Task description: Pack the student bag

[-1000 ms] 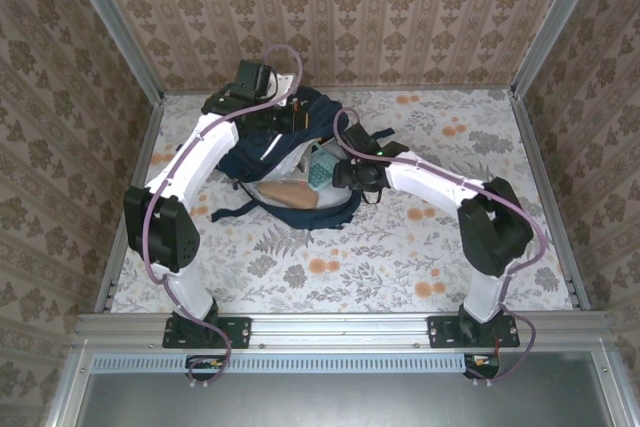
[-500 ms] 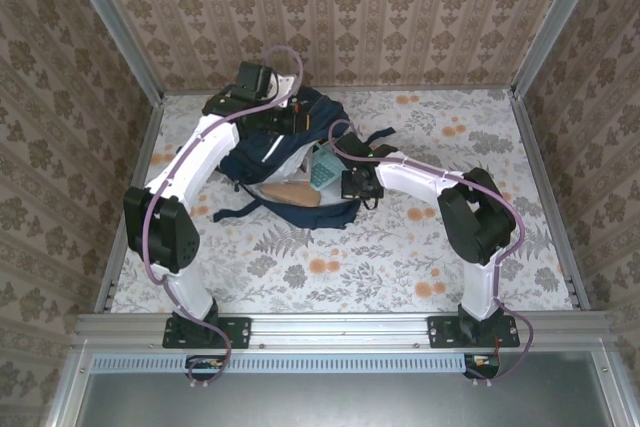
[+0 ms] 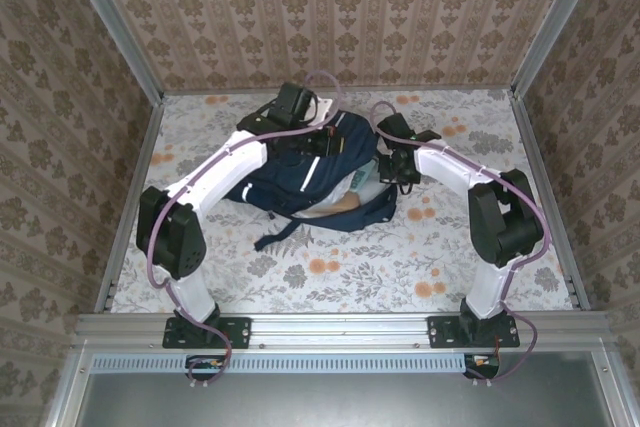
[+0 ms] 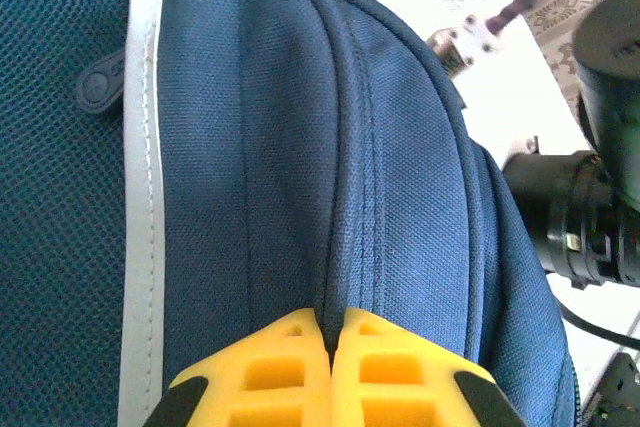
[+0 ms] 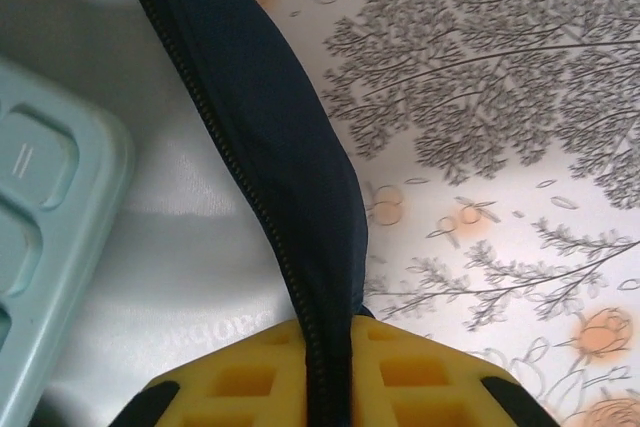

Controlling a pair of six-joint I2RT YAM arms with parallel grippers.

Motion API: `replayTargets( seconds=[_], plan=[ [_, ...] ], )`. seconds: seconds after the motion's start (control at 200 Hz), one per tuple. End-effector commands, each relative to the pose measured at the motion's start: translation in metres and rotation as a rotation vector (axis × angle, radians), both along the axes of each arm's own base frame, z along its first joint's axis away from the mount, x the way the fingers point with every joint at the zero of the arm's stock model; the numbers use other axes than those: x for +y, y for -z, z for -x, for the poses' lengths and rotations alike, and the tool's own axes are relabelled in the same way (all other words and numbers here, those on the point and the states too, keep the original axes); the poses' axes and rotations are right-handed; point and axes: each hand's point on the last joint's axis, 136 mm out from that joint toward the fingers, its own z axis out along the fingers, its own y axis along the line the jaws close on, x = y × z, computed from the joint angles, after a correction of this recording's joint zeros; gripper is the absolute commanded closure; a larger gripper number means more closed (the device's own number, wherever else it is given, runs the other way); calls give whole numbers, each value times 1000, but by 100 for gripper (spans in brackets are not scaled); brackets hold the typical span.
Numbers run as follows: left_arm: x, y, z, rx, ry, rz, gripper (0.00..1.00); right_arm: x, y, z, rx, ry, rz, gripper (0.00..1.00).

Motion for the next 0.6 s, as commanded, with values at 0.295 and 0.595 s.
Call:
replayTargets(
  seconds=[0.295, 0.595],
  plan=[
    [64, -31, 11, 3, -203, 62, 55, -18, -62, 14, -184, 67, -67, 47],
    [181, 45, 34, 175, -534, 75, 53, 21, -116, 64, -369, -20, -109, 43]
  ],
)
